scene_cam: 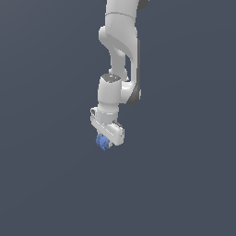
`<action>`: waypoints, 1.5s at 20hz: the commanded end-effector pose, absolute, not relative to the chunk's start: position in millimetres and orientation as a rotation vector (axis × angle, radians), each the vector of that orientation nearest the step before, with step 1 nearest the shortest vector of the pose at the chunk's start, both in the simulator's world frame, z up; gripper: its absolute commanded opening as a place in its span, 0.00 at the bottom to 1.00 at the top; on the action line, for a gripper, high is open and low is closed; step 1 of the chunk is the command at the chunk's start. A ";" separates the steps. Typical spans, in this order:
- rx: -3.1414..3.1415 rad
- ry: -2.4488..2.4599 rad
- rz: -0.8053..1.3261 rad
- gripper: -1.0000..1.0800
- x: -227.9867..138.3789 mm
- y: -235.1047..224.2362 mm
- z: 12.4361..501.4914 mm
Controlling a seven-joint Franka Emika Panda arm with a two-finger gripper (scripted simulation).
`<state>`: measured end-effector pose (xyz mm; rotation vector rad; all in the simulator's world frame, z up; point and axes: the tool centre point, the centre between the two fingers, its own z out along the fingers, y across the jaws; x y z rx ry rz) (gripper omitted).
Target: Pick up the object and move it to a goal position.
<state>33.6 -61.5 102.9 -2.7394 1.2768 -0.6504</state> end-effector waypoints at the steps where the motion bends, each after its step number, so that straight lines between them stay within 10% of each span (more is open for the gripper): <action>1: -2.686 1.291 -0.781 0.00 55.3 -69.0 122.7; 15: -2.314 1.330 -1.437 0.00 132.7 -109.5 259.1; 30: -1.858 1.315 -1.951 0.00 136.6 -139.8 404.0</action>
